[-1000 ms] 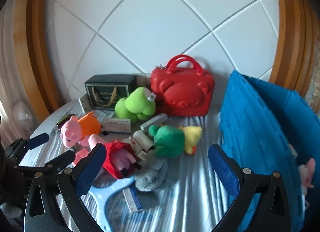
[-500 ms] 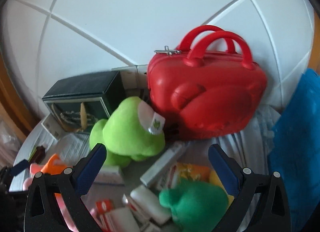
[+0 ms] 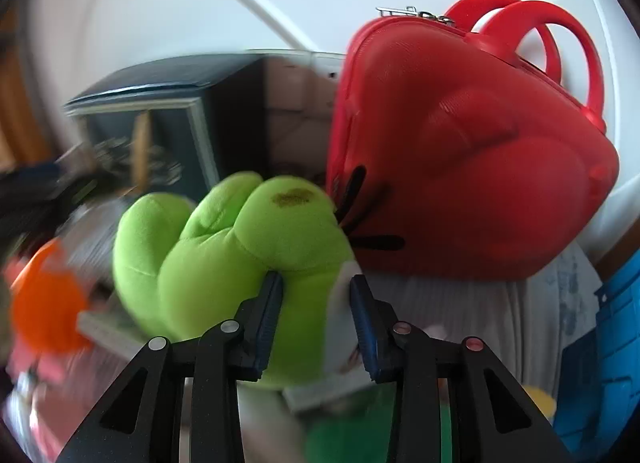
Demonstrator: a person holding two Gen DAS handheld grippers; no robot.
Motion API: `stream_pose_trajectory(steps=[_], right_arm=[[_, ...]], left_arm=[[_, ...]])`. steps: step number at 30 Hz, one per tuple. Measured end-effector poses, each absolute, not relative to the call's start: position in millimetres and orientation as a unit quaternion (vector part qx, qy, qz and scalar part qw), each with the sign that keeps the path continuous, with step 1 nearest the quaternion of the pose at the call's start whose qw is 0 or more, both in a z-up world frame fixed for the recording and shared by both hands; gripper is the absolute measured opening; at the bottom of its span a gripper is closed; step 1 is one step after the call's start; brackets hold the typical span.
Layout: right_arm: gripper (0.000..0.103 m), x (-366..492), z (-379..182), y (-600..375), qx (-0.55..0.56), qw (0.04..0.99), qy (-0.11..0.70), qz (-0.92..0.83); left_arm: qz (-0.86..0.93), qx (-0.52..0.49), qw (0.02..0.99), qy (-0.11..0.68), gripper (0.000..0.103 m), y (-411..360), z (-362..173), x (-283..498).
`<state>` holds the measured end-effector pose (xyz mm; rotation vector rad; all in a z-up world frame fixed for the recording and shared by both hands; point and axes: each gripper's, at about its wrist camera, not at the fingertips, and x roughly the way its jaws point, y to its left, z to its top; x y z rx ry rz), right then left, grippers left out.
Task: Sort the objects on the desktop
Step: 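Grasp the lime-green plush with the left tool while the right tool grasps the green-white plush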
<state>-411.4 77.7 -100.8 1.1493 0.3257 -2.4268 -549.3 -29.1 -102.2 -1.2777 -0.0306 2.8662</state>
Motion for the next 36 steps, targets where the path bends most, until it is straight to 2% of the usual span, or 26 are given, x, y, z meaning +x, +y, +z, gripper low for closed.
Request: stream_pose_trajectory(steps=[3,6,7,8,9,10,11,15,18,22,23,26,28,36], right_arm=[[0.035,-391.9,-110.6,99.2,0.444,0.227,0.102,-0.861],[0.040,-383.4,-111.6,129.2,0.468,0.211,0.049,-0.857],[0.045,-378.5,-107.2,139.5,0.463,0.204,0.032,-0.862],[0.060,-374.4,-101.5,147.6,0.455,0.200,0.016,-0.868],[0.071,-370.0,-95.3,154.2,0.446,0.197,0.002,-0.873],[0.092,-366.5,-88.1,160.0,0.436,0.193,-0.014,-0.879],[0.096,-365.7,-82.2,162.3,0.428,0.193,-0.024,-0.882],[0.102,-380.2,-72.4,143.9,0.418,0.212,-0.045,-0.882],[0.102,-394.0,-98.4,108.4,0.471,0.227,-0.019,-0.852],[0.096,-377.0,-132.2,95.2,0.522,0.243,-0.004,-0.817],[0.093,-371.9,-135.0,96.0,0.528,0.249,-0.005,-0.812],[0.072,-352.9,-148.9,93.0,0.545,0.259,0.008,-0.797],[0.067,-347.4,-154.5,90.8,0.543,0.254,0.024,-0.800],[0.067,-349.4,-144.5,87.7,0.523,0.259,0.034,-0.811]], left_arm=[[0.875,-0.484,0.003,0.020,0.095,-5.8,-136.0,-557.6],[0.868,-0.496,0.027,-0.015,0.095,-7.1,-148.8,-519.0],[0.874,-0.484,0.025,-0.011,0.095,-8.4,-146.1,-501.7],[0.879,-0.475,0.024,-0.002,0.095,-9.1,-142.9,-485.9],[0.881,-0.473,0.021,0.002,0.095,-10.0,-141.2,-473.1],[0.880,-0.474,0.019,0.005,0.095,-10.4,-140.8,-461.0],[0.880,-0.474,0.023,0.009,0.095,-9.7,-141.0,-451.3],[0.885,-0.465,0.021,0.009,0.095,-10.2,-141.8,-434.9],[0.881,-0.472,0.027,-0.012,0.095,-15.4,-143.5,-422.5],[0.876,-0.481,0.023,-0.003,0.096,-10.7,-147.5,-400.3],[0.873,-0.487,0.021,0.001,0.096,-8.6,-152.7,-395.3],[0.862,-0.506,0.020,0.013,0.096,-1.7,-173.0,-389.5],[0.865,-0.501,0.020,0.009,0.096,-0.9,-178.8,-388.4],[0.867,-0.498,0.026,-0.008,0.096,-8.8,-176.4,-400.1]])
